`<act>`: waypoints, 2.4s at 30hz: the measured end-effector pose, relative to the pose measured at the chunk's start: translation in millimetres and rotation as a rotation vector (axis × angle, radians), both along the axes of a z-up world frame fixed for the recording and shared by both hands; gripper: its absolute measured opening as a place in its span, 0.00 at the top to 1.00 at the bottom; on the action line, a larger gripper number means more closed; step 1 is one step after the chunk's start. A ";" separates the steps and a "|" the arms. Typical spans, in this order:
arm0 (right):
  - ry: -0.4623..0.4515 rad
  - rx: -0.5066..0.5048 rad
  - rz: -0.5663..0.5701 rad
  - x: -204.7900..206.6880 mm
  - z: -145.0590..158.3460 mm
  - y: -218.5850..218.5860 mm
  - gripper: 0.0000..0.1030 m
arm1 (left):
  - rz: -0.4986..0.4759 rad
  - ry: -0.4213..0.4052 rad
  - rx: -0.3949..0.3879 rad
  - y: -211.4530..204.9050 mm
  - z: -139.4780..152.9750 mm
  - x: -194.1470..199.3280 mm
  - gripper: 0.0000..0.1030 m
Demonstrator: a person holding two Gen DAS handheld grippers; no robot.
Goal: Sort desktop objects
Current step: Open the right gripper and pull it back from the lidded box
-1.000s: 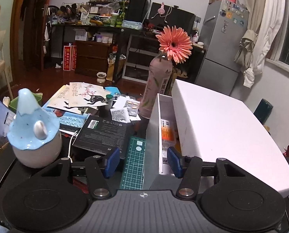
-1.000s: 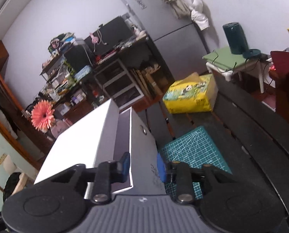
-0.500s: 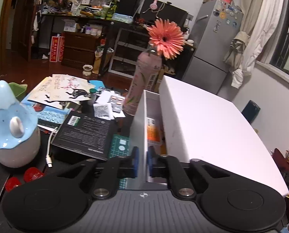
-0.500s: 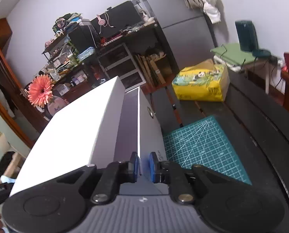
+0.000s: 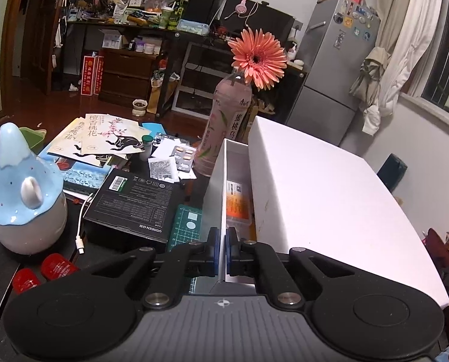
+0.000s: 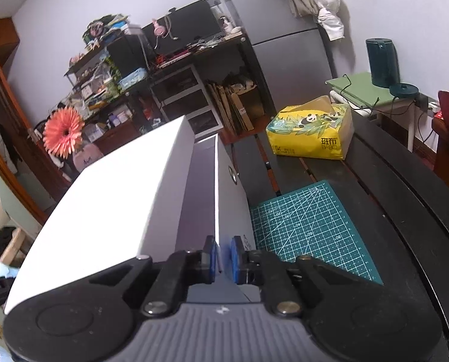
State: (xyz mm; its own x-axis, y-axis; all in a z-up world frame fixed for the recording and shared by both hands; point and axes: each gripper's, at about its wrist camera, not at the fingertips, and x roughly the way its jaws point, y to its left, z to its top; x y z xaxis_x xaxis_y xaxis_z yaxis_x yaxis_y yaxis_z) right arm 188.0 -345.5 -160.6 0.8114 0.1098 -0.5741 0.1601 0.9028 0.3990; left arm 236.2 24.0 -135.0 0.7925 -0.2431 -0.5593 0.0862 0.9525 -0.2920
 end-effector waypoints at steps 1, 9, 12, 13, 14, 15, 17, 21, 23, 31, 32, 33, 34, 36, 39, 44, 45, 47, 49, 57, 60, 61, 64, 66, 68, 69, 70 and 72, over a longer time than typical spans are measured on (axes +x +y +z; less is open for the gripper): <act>-0.001 0.002 0.001 0.0 -0.4 -0.4 0.90 | 0.002 0.001 0.004 -0.1 -0.4 -0.3 0.95; -0.060 0.080 -0.048 -14.0 8.9 -18.7 0.80 | 0.066 -0.049 0.032 12.3 12.0 -11.7 0.58; -0.099 0.113 -0.049 -25.2 21.1 -22.6 0.80 | 0.058 -0.062 0.002 17.9 23.0 -20.8 0.58; -0.109 0.127 -0.038 -28.5 24.6 -23.1 0.80 | 0.046 -0.063 -0.005 18.4 26.9 -24.4 0.58; -0.116 0.142 -0.023 -31.6 28.0 -22.5 0.80 | 0.033 -0.064 -0.012 19.0 30.9 -28.0 0.58; -0.121 0.153 -0.004 -34.5 31.5 -20.6 0.80 | 0.013 -0.063 -0.024 19.7 34.5 -31.5 0.58; -0.129 0.154 0.040 -38.2 37.2 -14.1 0.80 | -0.026 -0.053 -0.052 20.2 40.6 -36.9 0.56; -0.131 0.113 0.098 -38.7 42.0 1.8 0.76 | -0.081 -0.056 -0.041 12.2 45.7 -43.4 0.52; -0.123 0.104 0.111 -36.6 40.1 6.7 0.73 | -0.105 -0.050 -0.015 4.7 45.1 -44.7 0.52; -0.104 0.072 0.134 -31.3 32.3 20.9 0.72 | -0.147 -0.015 -0.002 -6.6 38.0 -43.6 0.52; -0.105 0.074 0.134 -31.6 32.1 21.4 0.72 | -0.151 -0.009 -0.003 -7.4 36.8 -43.3 0.52; -0.104 0.074 0.133 -31.9 32.2 21.9 0.72 | -0.155 -0.003 -0.003 -8.3 35.6 -43.1 0.52; -0.104 0.074 0.132 -32.1 32.2 22.0 0.72 | -0.162 -0.001 -0.006 -9.4 35.0 -42.8 0.52; -0.105 0.078 0.130 -32.6 32.2 21.8 0.72 | -0.176 0.005 -0.011 -11.7 33.8 -42.2 0.52; -0.105 0.080 0.132 -33.1 32.3 21.9 0.72 | -0.195 0.016 -0.017 -14.5 32.7 -42.2 0.52; -0.106 0.072 0.134 -31.9 32.0 23.3 0.69 | -0.227 0.034 -0.026 -19.3 30.9 -42.3 0.54; -0.108 0.070 0.134 -32.1 32.1 23.5 0.68 | -0.232 0.035 -0.025 -20.5 31.1 -42.9 0.54; -0.113 0.065 0.135 -32.1 32.5 23.6 0.63 | -0.244 0.037 -0.022 -22.8 31.4 -44.3 0.54; -0.120 0.051 0.137 -32.0 32.7 24.1 0.62 | -0.252 0.040 -0.020 -24.7 31.7 -45.7 0.54; -0.145 -0.010 0.151 -28.2 32.8 29.6 0.62 | -0.247 0.058 -0.007 -29.0 33.9 -51.7 0.54; -0.154 -0.020 0.149 -25.6 31.9 29.9 0.62 | -0.252 0.064 0.001 -31.5 35.2 -55.5 0.54; -0.157 -0.021 0.148 -24.4 31.5 29.7 0.62 | -0.253 0.067 0.004 -32.5 35.5 -56.5 0.54; -0.167 -0.023 0.145 -21.2 30.2 29.8 0.62 | -0.251 0.068 0.008 -34.2 36.1 -58.8 0.54; -0.174 -0.025 0.143 -19.2 29.2 30.0 0.61 | -0.253 0.070 0.009 -34.6 36.3 -59.4 0.54; -0.180 -0.027 0.143 -17.1 28.3 30.5 0.61 | -0.254 0.072 0.009 -35.1 36.6 -60.1 0.54; -0.183 -0.029 0.143 -15.9 27.9 30.8 0.61 | -0.258 0.075 0.012 -35.8 36.8 -60.3 0.54; -0.186 -0.031 0.142 -14.9 27.4 31.0 0.61 | -0.263 0.077 0.014 -36.4 37.0 -60.5 0.54; -0.193 -0.034 0.139 -13.3 26.4 30.8 0.61 | -0.273 0.083 0.017 -38.1 37.7 -62.1 0.54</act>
